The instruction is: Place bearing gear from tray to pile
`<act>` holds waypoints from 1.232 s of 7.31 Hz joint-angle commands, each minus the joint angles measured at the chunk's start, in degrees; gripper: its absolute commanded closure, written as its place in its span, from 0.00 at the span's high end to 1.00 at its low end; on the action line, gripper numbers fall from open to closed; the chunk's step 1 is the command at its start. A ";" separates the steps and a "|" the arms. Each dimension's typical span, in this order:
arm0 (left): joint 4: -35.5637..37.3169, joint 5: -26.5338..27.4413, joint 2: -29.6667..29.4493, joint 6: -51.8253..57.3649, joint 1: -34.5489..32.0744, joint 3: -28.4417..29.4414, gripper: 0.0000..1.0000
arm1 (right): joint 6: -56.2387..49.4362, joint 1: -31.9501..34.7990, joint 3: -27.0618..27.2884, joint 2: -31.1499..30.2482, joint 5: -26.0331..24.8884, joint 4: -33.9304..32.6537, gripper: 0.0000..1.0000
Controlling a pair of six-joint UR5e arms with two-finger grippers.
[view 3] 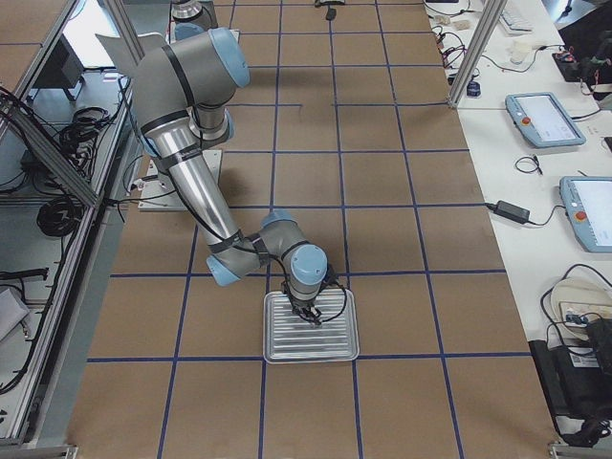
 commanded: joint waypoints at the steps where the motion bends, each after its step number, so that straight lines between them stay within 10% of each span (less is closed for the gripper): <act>1: -0.01 0.07 0.03 -0.01 0.03 -0.01 1.00 | 0.08 0.00 -0.01 -0.78 -0.05 1.66 0.11; 5: 0.17 0.24 -0.05 -0.01 0.20 0.16 1.00 | 12.93 1.31 0.51 -10.78 9.33 15.69 0.11; 9: 0.34 0.24 -0.05 -0.01 0.03 0.25 1.00 | 38.92 28.93 1.30 -16.85 14.29 16.26 0.12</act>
